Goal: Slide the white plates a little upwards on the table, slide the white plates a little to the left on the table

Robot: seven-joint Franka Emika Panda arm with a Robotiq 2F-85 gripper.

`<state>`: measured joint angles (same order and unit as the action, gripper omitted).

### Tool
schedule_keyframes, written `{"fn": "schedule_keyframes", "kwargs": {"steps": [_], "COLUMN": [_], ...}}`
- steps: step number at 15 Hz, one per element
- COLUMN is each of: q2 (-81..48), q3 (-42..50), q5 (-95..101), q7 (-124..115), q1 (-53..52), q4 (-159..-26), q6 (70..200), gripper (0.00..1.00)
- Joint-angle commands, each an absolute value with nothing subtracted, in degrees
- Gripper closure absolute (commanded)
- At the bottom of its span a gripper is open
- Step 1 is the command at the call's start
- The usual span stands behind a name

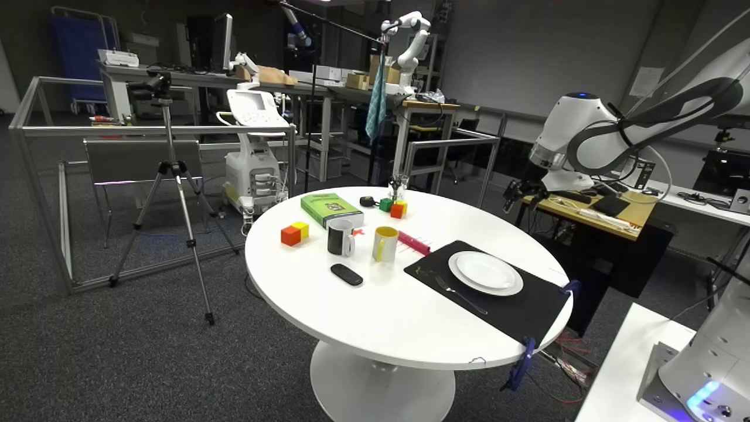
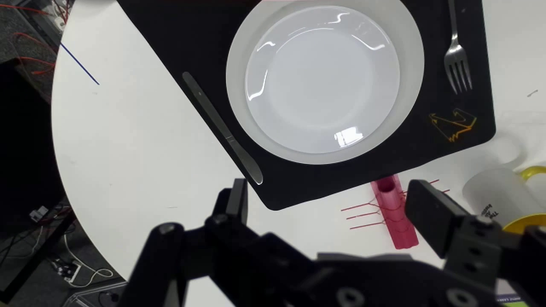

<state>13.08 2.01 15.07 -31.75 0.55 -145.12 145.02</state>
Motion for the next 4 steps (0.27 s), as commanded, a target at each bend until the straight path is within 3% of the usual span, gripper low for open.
{"fn": "schedule_keyframes", "kwargs": {"steps": [1, 4], "q2": [13.2, 12.8], "q3": [-0.5, -1.0], "q5": [14.2, 14.3], "q7": [-31.0, -31.1], "q1": [3.1, 3.4], "q4": [-145.1, -145.1], "q6": [145.0, 145.0], "gripper": [0.0, 0.0]}}
